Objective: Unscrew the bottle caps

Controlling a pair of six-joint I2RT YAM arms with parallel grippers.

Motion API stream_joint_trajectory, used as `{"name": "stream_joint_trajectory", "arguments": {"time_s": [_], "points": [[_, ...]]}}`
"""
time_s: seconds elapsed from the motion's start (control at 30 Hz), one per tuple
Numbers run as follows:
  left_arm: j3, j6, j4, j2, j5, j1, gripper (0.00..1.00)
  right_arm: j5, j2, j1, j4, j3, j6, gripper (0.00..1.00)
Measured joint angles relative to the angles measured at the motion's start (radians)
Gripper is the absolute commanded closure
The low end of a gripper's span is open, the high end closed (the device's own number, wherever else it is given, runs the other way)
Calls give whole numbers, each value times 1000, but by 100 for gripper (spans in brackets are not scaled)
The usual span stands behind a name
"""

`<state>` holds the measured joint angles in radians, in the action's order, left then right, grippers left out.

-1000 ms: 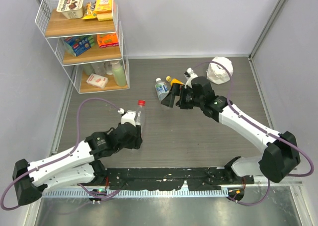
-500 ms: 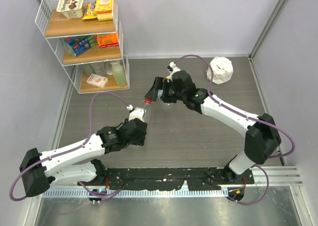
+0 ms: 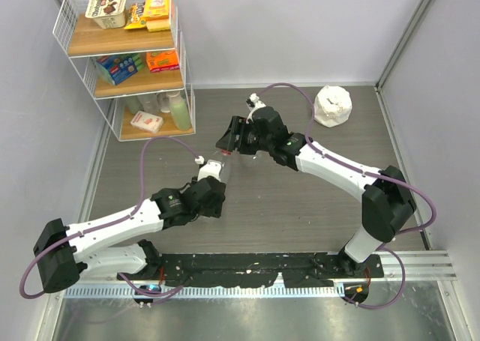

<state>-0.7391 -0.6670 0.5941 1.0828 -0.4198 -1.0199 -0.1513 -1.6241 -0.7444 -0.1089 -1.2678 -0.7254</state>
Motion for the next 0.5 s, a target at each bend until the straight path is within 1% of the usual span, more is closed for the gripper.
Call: {"name": "stream_joint_trajectory", "arguments": {"time_s": [0.07,0.13,0.2,0.23,0.27,0.33,0.4,0.43,0.47,0.5], "points": [[-5,0,-1,0,0,0,100,-3,-6,0,7,0,-5,37],[-10,0,-2,0,-1,0,100,-5,-14,0,14,0,-9,41],[-11,0,-3,0,-3,-1,100,-9,-19,-1,18,0,-13,46],[-11,0,-3,0,-3,-2,100,-11,-19,-2,20,0,-16,50],[-11,0,-3,0,-3,-2,100,-12,-19,-3,24,0,-16,53],[-11,0,-4,0,-5,-3,100,-18,-19,-5,37,0,-20,63],[-11,-1,-3,2,-7,-4,100,-25,-19,-6,50,3,-24,81],[-10,-2,-3,2,-7,-6,100,-27,-19,-7,54,5,-29,85],[-10,-2,-3,2,-8,-6,100,-31,-19,-7,56,8,-28,93],[-11,-2,-3,3,-9,-6,100,-35,-19,-7,63,12,-31,96]]}}
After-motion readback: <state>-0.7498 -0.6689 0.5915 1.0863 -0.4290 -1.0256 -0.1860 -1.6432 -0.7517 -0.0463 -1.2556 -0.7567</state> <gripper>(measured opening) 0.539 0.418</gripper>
